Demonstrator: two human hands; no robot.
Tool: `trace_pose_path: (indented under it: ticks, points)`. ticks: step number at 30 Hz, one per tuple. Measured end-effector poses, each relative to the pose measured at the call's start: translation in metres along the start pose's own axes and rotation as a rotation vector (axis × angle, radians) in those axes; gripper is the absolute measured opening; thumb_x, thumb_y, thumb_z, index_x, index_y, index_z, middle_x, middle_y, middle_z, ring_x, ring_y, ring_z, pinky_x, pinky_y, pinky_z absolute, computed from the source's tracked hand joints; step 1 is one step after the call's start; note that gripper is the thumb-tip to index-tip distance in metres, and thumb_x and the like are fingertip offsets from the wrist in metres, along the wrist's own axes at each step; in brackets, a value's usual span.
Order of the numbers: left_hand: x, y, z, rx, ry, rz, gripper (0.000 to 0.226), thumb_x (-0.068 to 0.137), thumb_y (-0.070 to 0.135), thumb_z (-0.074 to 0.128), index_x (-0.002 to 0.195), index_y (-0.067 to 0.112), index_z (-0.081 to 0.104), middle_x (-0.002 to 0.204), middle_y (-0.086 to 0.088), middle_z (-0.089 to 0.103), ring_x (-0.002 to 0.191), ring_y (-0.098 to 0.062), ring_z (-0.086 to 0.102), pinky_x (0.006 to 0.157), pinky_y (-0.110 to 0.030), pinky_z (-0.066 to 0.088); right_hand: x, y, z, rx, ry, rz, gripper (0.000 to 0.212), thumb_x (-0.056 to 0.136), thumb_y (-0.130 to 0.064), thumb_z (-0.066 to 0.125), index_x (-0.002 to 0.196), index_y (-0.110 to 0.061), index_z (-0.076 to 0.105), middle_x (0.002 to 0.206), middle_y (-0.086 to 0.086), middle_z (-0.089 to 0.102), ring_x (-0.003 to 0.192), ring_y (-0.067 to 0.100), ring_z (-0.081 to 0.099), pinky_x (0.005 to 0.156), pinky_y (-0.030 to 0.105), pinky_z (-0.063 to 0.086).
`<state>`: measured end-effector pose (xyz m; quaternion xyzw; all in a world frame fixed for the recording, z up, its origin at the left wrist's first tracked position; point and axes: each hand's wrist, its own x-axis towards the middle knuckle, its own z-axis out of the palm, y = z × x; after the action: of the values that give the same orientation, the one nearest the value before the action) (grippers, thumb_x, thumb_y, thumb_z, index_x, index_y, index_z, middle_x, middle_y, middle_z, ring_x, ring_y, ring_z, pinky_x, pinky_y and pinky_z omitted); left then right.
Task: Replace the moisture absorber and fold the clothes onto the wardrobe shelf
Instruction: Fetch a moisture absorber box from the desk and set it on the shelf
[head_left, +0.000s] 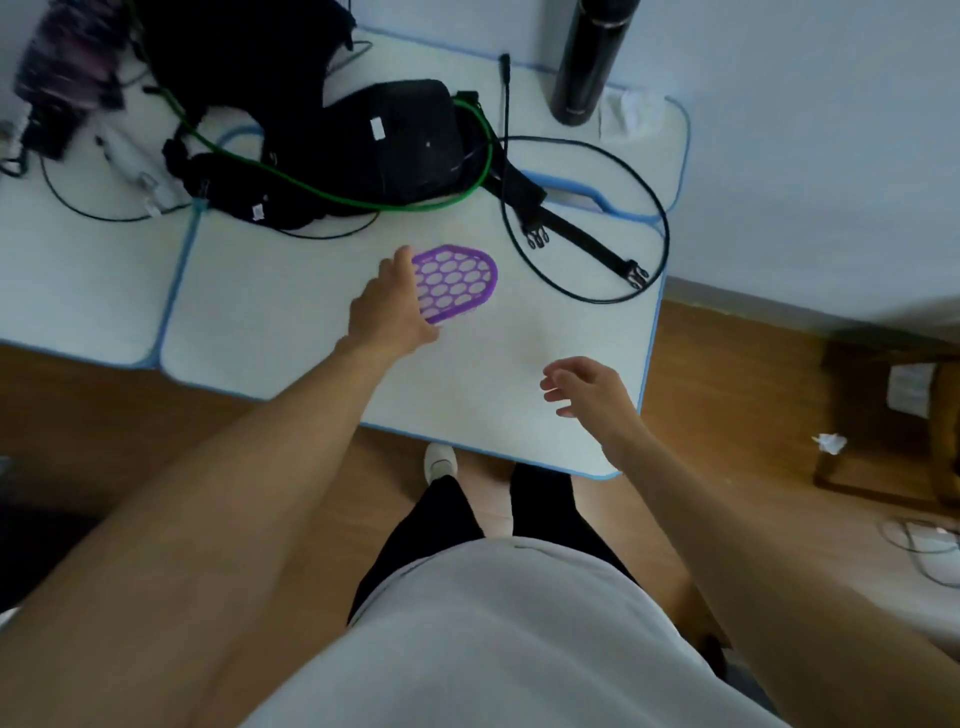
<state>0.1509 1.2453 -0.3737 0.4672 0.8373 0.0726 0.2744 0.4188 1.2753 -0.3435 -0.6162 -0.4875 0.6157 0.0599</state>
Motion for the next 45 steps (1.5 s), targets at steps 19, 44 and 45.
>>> trace_pose_path:
  ticks: [19, 44, 45]
  points:
    - [-0.207, 0.014, -0.016, -0.611, 0.295, -0.372, 0.099, 0.052, 0.045, 0.084, 0.137, 0.025, 0.039, 0.124, 0.008, 0.058, 0.113, -0.013, 0.061, 0.093, -0.039, 0.056, 0.001, -0.068, 0.070, -0.207, -0.822, -0.139, 0.073, 0.074, -0.079, 0.051, 0.131, -0.032, 0.051, 0.119, -0.010, 0.067, 0.104, 0.012, 0.069, 0.090, 0.038, 0.056]
    - [-0.705, -0.229, -0.109, -1.541, 1.403, -0.552, 0.024, 0.091, 0.048, 0.057, 0.102, 0.028, 0.065, 0.091, 0.007, 0.075, 0.098, -0.017, 0.067, 0.078, -0.044, 0.058, -0.472, -0.018, 0.455, -0.313, -1.324, -0.167, 0.070, 0.088, -0.068, 0.052, 0.138, -0.020, 0.048, 0.127, 0.009, 0.065, 0.111, 0.032, 0.065, 0.085, 0.046, 0.057]
    - [-0.717, -0.242, -0.111, -1.554, 1.434, -0.567, 0.024, 0.091, 0.047, 0.056, 0.101, 0.028, 0.066, 0.090, 0.006, 0.075, 0.097, -0.018, 0.067, 0.076, -0.044, 0.059, -0.484, -0.016, 0.471, -0.338, -1.344, -0.192, 0.071, 0.088, -0.069, 0.050, 0.140, -0.019, 0.048, 0.127, 0.010, 0.065, 0.111, 0.032, 0.065, 0.089, 0.046, 0.055]
